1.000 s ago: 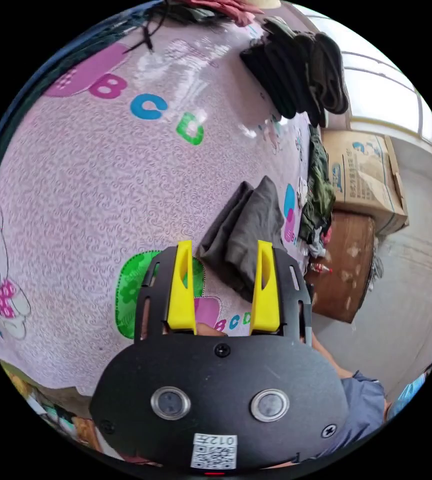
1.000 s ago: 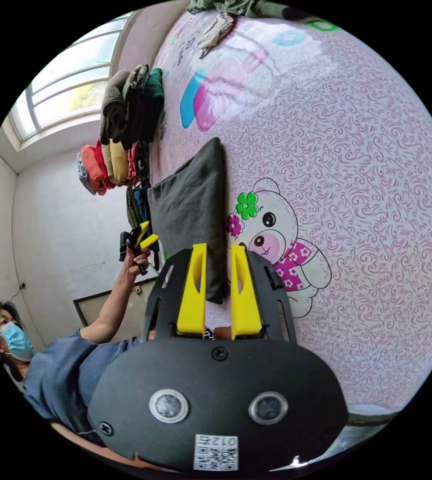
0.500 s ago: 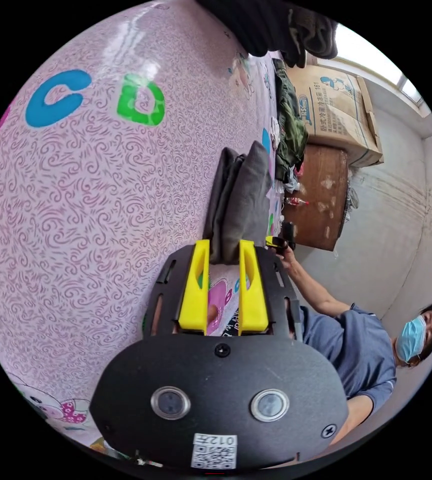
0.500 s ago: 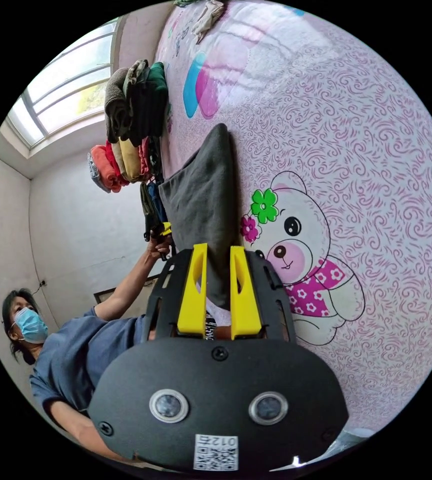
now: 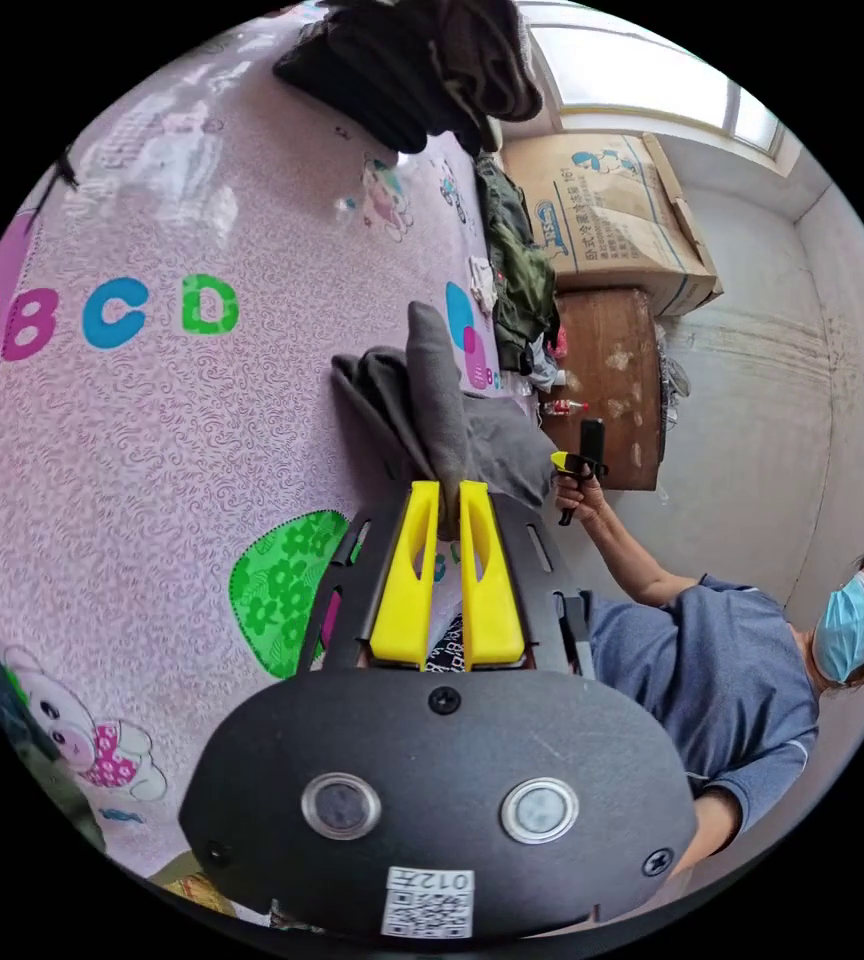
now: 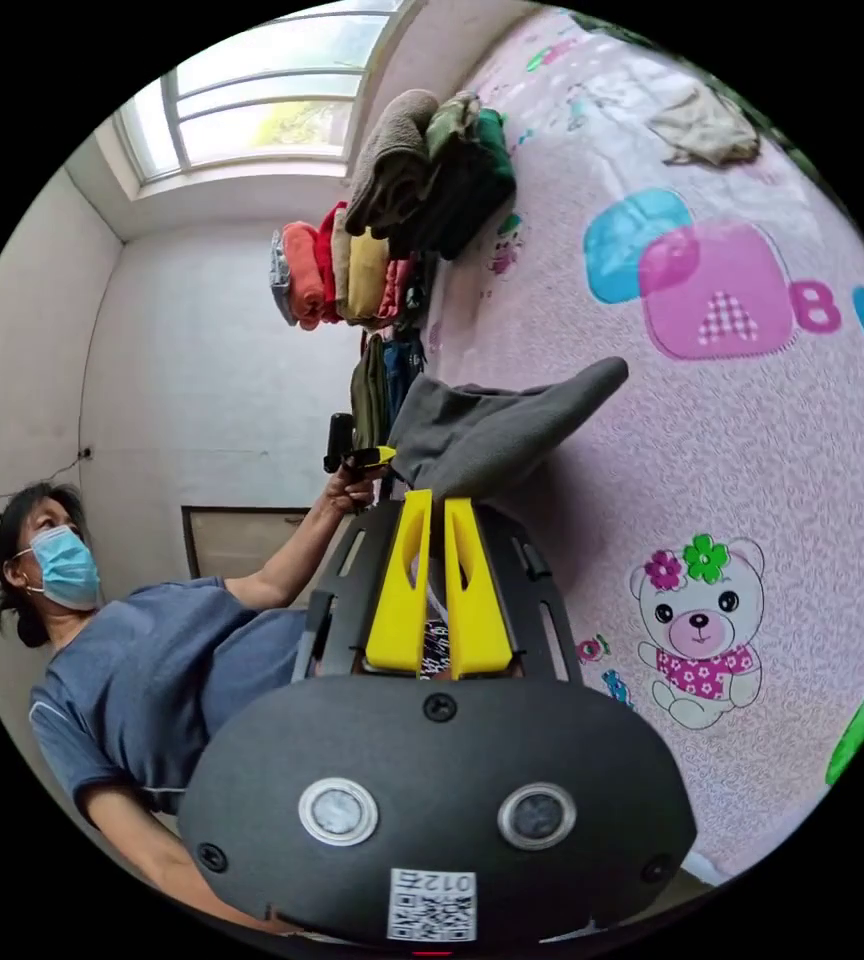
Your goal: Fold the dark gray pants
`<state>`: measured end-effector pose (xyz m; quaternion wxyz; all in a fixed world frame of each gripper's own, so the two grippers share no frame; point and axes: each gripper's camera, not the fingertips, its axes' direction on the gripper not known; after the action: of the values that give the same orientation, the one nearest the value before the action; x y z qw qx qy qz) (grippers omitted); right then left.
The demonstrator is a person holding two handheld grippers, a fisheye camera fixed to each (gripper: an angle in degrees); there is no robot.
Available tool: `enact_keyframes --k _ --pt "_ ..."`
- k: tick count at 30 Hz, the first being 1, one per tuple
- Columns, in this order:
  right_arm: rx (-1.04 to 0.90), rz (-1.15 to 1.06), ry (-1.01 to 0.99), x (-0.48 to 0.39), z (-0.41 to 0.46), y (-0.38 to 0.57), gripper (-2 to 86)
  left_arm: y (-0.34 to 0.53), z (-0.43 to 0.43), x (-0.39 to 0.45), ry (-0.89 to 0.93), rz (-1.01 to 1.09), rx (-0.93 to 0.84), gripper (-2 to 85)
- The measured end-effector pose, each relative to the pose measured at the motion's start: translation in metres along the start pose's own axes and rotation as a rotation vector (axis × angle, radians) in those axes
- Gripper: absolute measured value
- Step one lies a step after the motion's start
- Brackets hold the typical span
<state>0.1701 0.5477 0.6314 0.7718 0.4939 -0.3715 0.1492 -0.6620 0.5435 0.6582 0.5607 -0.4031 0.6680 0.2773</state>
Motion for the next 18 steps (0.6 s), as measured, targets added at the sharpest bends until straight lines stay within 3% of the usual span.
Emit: enact_keyframes --k 3,9,14,18 --pt "-0.07 -0.13 -0.01 -0.054 0.048 -0.043 1.3 0.038 -0.06 0.022 0.0 0.019 0.121 2.4" --pt "-0.333 -0.421 -0.031 -0.184 0.216 -0.177 1.4 0.162 -0.218 0.067 -0.082 0.003 0.531 2.6" --pt "-0.636 -0.689 0.059 -0.318 0.447 -0.292 1.6 0.29 -0.328 0.085 -0.184 -0.067 0.996 2.8" --pt "-0.794 -0.907 0.247 -0.39 0.612 -0.33 1.8 0.347 -0.355 0.083 -0.274 -0.108 1.229 3.0"
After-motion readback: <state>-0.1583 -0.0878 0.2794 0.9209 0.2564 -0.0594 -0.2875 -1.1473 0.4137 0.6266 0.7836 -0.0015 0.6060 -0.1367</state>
